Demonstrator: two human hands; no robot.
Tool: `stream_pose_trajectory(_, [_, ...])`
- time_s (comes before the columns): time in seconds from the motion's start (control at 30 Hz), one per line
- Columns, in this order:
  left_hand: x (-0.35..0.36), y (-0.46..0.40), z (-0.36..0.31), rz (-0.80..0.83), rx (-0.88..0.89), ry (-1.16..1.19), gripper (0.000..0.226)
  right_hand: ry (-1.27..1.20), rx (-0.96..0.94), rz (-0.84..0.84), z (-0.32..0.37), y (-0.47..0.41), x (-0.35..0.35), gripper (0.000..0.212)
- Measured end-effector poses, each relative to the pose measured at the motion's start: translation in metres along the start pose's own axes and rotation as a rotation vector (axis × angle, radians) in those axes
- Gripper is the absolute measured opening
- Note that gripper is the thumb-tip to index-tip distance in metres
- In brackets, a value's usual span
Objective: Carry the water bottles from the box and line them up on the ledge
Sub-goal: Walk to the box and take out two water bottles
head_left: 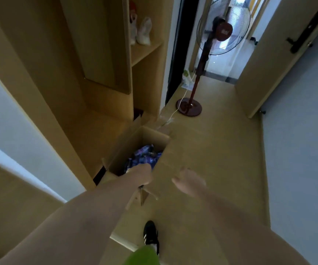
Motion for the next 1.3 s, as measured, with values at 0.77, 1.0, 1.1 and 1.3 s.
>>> stream_pose_trajectory(0.77, [-0.086,-0.252,0.051,0.162,-0.552,0.597,0.025,0.262,-0.315,0.467,0.103,-0.354,-0.068,0.035])
stream_pose_trajectory(1.0, [-0.075,-0.309,0.032,0.146,-0.757,0.933,0.027,0.383,-0.391,0.633,0.108,-0.439,-0.054,0.039])
stream_pose_trajectory(1.1, [-0.048,-0.332,0.042,0.106,-0.860,1.031,0.030,0.453,-0.431,0.699,0.100,-0.464,-0.013,0.038])
stream_pose_trajectory(1.3, [0.024,-0.396,0.052,0.218,-1.020,1.227,0.016,0.541,-0.492,0.790,0.077,-0.511,0.072,0.032])
Point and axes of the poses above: each hand's wrist, its own y-axis away from the middle knuckle, its own x-axis out of the palm, z = x × y, the point moved 4 cm from there along -y, towards the middle knuckle, and after that the axes turned 14 degrees about -y, right-handed, at the moved point
